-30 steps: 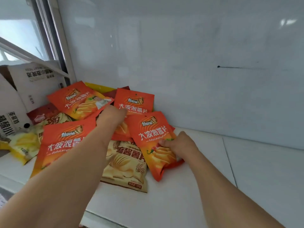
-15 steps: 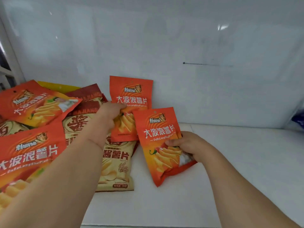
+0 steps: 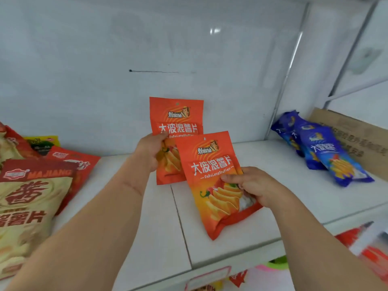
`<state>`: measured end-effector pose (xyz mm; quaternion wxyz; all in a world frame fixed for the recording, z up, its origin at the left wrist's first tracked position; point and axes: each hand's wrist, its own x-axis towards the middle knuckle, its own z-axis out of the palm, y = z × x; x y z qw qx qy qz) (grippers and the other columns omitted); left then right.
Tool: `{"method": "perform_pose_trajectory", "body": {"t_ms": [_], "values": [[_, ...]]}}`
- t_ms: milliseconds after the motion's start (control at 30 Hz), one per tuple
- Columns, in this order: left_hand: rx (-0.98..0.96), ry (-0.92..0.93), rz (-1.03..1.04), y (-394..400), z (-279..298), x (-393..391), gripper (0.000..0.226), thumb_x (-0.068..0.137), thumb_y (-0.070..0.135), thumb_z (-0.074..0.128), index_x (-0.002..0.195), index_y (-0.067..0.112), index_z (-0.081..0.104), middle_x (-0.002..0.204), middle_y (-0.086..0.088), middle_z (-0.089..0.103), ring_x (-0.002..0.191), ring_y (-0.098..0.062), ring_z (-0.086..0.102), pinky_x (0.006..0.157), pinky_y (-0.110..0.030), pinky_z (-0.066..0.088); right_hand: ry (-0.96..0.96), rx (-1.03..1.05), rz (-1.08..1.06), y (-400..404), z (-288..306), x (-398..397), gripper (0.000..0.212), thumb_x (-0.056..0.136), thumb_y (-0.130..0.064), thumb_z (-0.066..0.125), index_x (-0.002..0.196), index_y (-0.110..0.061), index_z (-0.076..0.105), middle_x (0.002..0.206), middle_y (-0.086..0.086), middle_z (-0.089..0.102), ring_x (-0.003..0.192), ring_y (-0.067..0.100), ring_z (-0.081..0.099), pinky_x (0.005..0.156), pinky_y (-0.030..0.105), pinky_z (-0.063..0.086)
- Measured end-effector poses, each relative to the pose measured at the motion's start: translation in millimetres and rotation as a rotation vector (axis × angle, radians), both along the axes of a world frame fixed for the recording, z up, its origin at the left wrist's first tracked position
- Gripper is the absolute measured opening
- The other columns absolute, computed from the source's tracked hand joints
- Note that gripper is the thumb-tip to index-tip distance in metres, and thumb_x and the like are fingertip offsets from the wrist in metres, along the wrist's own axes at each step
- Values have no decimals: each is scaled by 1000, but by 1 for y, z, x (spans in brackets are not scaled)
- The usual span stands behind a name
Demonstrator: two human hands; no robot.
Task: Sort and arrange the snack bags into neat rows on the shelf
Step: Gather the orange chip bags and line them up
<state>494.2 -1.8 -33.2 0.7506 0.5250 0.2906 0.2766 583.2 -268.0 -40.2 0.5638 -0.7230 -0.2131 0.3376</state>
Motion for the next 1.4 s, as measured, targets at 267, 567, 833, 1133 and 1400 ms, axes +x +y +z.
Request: {"method": "perform_pose_trajectory", "body": {"t_ms": [267,567,833,1133,1400], "values": [[-59,10,-35,-110,-3,125,19,97,27,65,110,14,67,95,-11,79,87,-31,76,86,-56,58,-4,-16,-54,-105,1,101,21,83,-17,78,102,-8,74,92,6,78,81,20,76,66,26,58],[-135,18,-68,-180,-13,228,20,98,28,63,112,14,65,100,-13,77,92,-33,75,88,-59,57,-7,-47,-88,-170,-10,193,23,82,-17,79,103,-9,75,96,6,78,90,23,75,90,39,57],[-203,25,-124,-179,-22,289,25,96,28,66,116,13,65,105,-17,75,94,-37,73,80,-54,59,-13,-53,-95,-163,-16,238,19,83,-18,79,100,-10,76,97,6,78,92,24,75,96,43,54],[-198,131,-154,-175,-26,317,27,92,19,70,116,7,68,100,-18,76,84,-35,74,73,-49,62,-22,-62,-97,-144,-23,262,24,82,-25,80,104,-15,75,97,1,78,93,21,75,95,43,55],[-114,135,55,-162,-22,308,29,100,33,58,110,6,64,91,-12,72,79,-26,70,77,-42,60,-152,-107,-126,-124,-20,274,23,82,-27,81,102,-18,73,97,-2,76,90,16,72,90,34,55]]}}
